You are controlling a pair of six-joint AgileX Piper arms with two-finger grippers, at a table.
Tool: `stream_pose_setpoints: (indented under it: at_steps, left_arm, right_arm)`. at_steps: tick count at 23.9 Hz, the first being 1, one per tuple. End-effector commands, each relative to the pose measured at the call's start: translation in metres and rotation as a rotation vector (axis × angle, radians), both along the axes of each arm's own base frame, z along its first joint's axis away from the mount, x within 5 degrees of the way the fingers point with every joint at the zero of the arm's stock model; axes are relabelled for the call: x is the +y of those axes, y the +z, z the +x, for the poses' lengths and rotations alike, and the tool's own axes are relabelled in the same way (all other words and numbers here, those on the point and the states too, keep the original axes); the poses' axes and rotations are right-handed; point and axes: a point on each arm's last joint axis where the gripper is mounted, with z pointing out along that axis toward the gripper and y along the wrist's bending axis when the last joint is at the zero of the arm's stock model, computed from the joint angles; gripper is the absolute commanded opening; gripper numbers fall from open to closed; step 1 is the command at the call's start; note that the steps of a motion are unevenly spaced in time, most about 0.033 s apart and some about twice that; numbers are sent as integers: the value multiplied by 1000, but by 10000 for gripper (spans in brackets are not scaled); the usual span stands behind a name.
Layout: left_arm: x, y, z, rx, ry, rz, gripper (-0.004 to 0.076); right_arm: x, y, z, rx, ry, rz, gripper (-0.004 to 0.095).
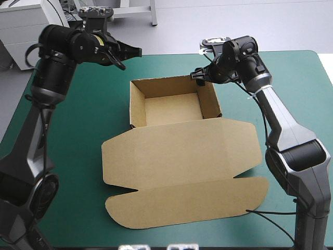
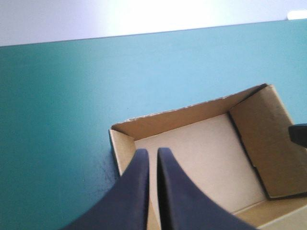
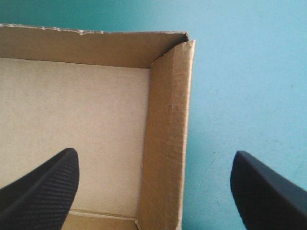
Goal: Fold the box
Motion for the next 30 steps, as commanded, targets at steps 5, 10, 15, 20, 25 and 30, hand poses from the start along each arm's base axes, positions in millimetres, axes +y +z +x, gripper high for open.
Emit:
stream_pose_setpoints:
  at_steps: [5, 10, 15, 20, 25, 30]
  left_arm:
    - [16, 48, -65, -96, -100, -54, -8]
    - [37, 26, -110, -19, -105, 29, -8]
    - [63, -7, -173, 44, -106, 51, -8]
    - [96, -27, -240, -82, -75, 52, -8]
    - [121, -56, -281, -178, -19, 111, -8]
    - [129, -92, -294, -230, -9, 129, -8]
  right_arm:
    - [-16, 62, -31, -155, -6, 35, 796]
    - [-14, 57, -30, -138, 14, 28, 796]
    - [-15, 32, -26, -75, 62, -55, 796]
    - [-11, -5, -12, 16, 82, -108, 796]
    - [-3, -36, 0, 93, 96, -104, 796]
    - [1, -61, 4, 166, 116, -100, 741]
